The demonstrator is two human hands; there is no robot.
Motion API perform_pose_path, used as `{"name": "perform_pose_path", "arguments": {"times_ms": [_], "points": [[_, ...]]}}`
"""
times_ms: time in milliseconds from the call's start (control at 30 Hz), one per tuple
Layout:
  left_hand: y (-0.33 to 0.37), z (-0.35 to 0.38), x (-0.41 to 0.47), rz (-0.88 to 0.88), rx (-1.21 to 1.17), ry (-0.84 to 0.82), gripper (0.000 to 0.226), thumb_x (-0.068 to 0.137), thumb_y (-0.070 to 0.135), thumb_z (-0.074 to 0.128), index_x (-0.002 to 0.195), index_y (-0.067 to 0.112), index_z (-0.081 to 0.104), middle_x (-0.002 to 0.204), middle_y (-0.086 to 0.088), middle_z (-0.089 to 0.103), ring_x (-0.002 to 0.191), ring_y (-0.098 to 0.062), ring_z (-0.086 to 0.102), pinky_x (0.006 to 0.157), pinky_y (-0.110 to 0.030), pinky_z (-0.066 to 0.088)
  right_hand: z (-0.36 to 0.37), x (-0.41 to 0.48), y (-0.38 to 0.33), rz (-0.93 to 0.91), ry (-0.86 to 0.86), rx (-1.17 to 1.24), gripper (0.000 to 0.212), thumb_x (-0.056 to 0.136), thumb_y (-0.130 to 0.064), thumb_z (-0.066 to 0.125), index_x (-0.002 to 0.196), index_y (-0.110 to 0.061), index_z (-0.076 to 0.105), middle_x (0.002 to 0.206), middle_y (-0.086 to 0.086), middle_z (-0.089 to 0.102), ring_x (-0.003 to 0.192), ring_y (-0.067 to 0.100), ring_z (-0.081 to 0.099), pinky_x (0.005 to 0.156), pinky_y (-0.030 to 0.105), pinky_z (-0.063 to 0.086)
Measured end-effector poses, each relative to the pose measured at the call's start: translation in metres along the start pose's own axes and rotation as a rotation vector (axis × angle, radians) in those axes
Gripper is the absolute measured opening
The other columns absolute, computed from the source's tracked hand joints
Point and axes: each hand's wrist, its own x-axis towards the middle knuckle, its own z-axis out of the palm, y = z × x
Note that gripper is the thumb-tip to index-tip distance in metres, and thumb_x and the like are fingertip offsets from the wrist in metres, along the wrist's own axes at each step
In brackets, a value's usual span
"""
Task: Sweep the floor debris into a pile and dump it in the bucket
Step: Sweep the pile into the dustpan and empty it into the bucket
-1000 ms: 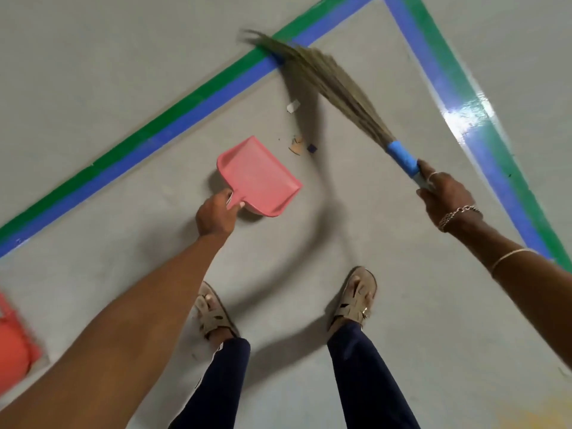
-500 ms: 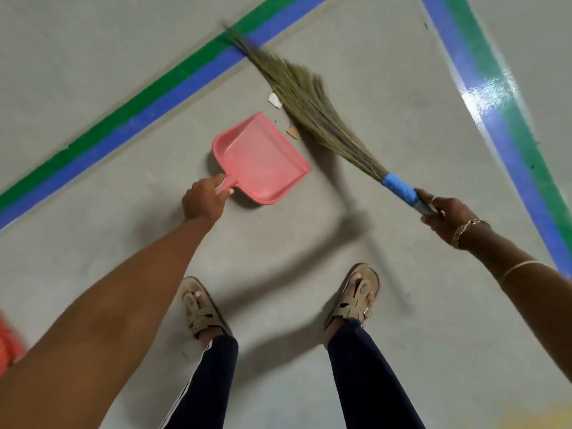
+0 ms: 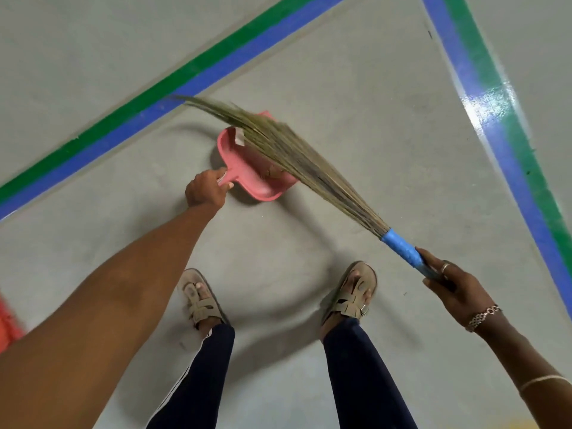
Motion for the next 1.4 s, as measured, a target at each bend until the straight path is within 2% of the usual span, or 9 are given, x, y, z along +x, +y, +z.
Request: {"name": "perform_pose_path", "arguments": {"times_ms": [200,333,533,667,833,933,1033,1267,1400], "points": [[-0.024,0.006,0.006,-0.049,-0.010,-0.003,0.034,0.088,0.038,0.073,0.120,0.030,0.070,0.108,-0.013,0.071,0.103,-0.039,0.064,0.085,-0.040,0.050,-0.027,0.011,0.010,0.053,0.148,-0.163,0.072,0.079,0.009,0.074,0.142,-0.021,0.054,0.090,0.013,0.064,0.078,0.017,0.058,0.075,0.004,0.038],[-0.034,0.015,0.004,-0.050,-0.028,-0.007,0.034,0.088,0.037,0.072,0.121,0.030,0.070,0.109,-0.013,0.071,0.104,-0.040,0.064,0.085,-0.040,0.050,-0.029,0.014,0.003,0.102,0.167,-0.293,0.075,0.077,0.008,0.075,0.143,-0.020,0.053,0.075,0.005,0.052,0.065,0.028,0.052,0.065,0.014,0.038],[-0.050,0.022,-0.001,-0.087,-0.082,-0.037,0.041,0.088,0.037,0.073,0.128,0.030,0.067,0.115,-0.013,0.070,0.108,-0.039,0.063,0.089,-0.040,0.049,-0.007,-0.009,-0.014,0.040,0.069,-0.369,0.078,0.074,0.007,0.078,0.141,-0.024,0.055,0.082,-0.004,0.052,0.065,0.017,0.051,0.060,0.026,0.039],[-0.055,0.021,-0.004,-0.095,-0.100,-0.035,0.037,0.087,0.034,0.074,0.124,0.029,0.069,0.114,-0.014,0.071,0.107,-0.039,0.064,0.090,-0.039,0.048,0.001,-0.031,-0.020,0.024,0.052,-0.354,0.078,0.073,0.008,0.078,0.140,-0.024,0.055,0.087,-0.006,0.054,0.072,0.014,0.048,0.061,0.019,0.040],[-0.064,0.016,-0.001,-0.113,-0.095,-0.035,0.046,0.086,0.037,0.075,0.131,0.032,0.065,0.117,-0.012,0.071,0.110,-0.037,0.063,0.093,-0.039,0.048,0.006,-0.040,-0.021,0.125,0.182,-0.300,0.075,0.074,0.011,0.077,0.139,-0.018,0.057,0.081,0.000,0.053,0.072,0.018,0.046,0.067,0.006,0.037],[-0.068,0.017,0.001,-0.118,-0.089,-0.030,0.047,0.086,0.037,0.076,0.131,0.031,0.065,0.117,-0.013,0.071,0.110,-0.037,0.064,0.093,-0.039,0.049,0.011,-0.025,-0.019,0.220,0.262,-0.292,0.074,0.076,0.008,0.075,0.141,-0.020,0.055,0.078,0.005,0.053,0.070,0.022,0.052,0.066,0.017,0.039],[-0.069,0.019,0.001,-0.118,-0.096,-0.024,0.048,0.085,0.038,0.077,0.132,0.031,0.065,0.118,-0.013,0.071,0.110,-0.038,0.064,0.094,-0.039,0.049,0.018,-0.005,-0.017,0.284,0.235,-0.349,0.074,0.078,0.005,0.074,0.144,-0.022,0.052,0.084,0.011,0.058,0.079,0.042,0.060,0.069,0.036,0.045],[-0.062,0.017,-0.001,-0.110,-0.064,-0.037,0.046,0.087,0.035,0.076,0.131,0.030,0.066,0.116,-0.013,0.071,0.109,-0.038,0.063,0.093,-0.038,0.048,0.023,-0.008,-0.005,0.239,0.133,-0.378,0.075,0.075,0.005,0.077,0.142,-0.019,0.053,0.073,0.007,0.053,0.066,0.037,0.056,0.065,0.036,0.043],[-0.058,0.017,-0.002,-0.136,-0.098,-0.054,0.047,0.087,0.032,0.076,0.132,0.029,0.065,0.118,-0.014,0.070,0.112,-0.037,0.063,0.095,-0.038,0.047,0.028,-0.032,-0.003,0.172,0.067,-0.366,0.080,0.074,0.005,0.077,0.141,-0.031,0.052,0.076,0.002,0.055,0.064,0.027,0.056,0.063,0.038,0.049]]}}
